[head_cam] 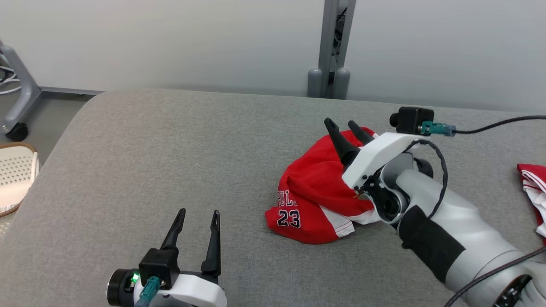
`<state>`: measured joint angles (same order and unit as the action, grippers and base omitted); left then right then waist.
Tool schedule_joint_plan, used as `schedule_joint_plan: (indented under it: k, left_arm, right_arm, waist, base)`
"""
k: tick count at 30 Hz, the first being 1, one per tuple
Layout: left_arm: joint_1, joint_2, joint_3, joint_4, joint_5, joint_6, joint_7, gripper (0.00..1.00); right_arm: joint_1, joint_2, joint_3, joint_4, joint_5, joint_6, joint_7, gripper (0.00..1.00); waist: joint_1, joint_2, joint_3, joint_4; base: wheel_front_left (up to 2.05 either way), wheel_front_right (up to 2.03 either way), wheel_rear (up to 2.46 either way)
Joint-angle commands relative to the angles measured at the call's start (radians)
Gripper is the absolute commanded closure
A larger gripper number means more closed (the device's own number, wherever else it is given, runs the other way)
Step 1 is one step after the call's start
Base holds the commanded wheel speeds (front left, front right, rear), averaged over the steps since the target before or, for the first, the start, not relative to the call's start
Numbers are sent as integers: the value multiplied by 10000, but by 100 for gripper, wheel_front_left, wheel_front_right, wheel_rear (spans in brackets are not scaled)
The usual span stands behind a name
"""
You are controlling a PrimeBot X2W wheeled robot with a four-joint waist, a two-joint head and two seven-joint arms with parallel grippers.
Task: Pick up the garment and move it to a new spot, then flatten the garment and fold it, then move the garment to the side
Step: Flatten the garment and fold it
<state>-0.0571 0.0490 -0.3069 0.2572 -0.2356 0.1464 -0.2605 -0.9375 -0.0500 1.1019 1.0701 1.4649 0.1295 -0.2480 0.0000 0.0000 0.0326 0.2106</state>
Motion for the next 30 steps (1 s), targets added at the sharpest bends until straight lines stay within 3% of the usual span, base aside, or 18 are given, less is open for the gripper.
schedule_joint_plan:
  k: [1,3,6,10,13,17,23,30]
  left_arm:
    - [-38,36,82,-95,-27,9,-40,0]
    - [-112,36,132,-167,-60,27,-40,0]
    - [-236,39,192,-323,-109,86,-40,0]
    - [-427,38,275,-490,-268,184,-33,0]
    - [-432,36,386,-586,-453,322,-33,0]
    - [-337,44,491,-556,-477,335,-31,0]
    - [-366,38,540,-418,-357,222,-33,0]
    - [-554,35,434,-312,-319,127,-31,0]
  right_arm:
    - [-325,-189,-36,157,-460,22,-147,0]
    - [-746,-631,-324,-1,-1097,22,-203,0]
    - [-858,-1578,-1401,-828,-3009,22,-189,0]
    - [809,-2766,-4248,-2732,-6293,22,-174,0]
    - [2793,-2943,-6545,-4527,-8564,22,-177,0]
    - [5497,-2095,-8744,-6433,-10352,22,-178,0]
    - [7052,-1197,-9568,-7802,-11670,22,-178,0]
    - [7046,-1515,-8997,-8106,-12164,22,471,0]
  waist:
    - [0,0,-138,-369]
    - [0,0,-164,-605]
    - [0,0,-128,-937]
    - [0,0,-14,-1255]
    - [0,0,73,-1467]
    - [0,0,221,-1669]
    - [0,0,423,-1728]
    - [0,0,632,-1444]
  base:
    - [0,0,0]
    - [0,0,0]
    - [0,0,0]
    - [0,0,0]
    - [0,0,0]
    - [0,0,0]
    - [0,0,0]
    - [0,0,0]
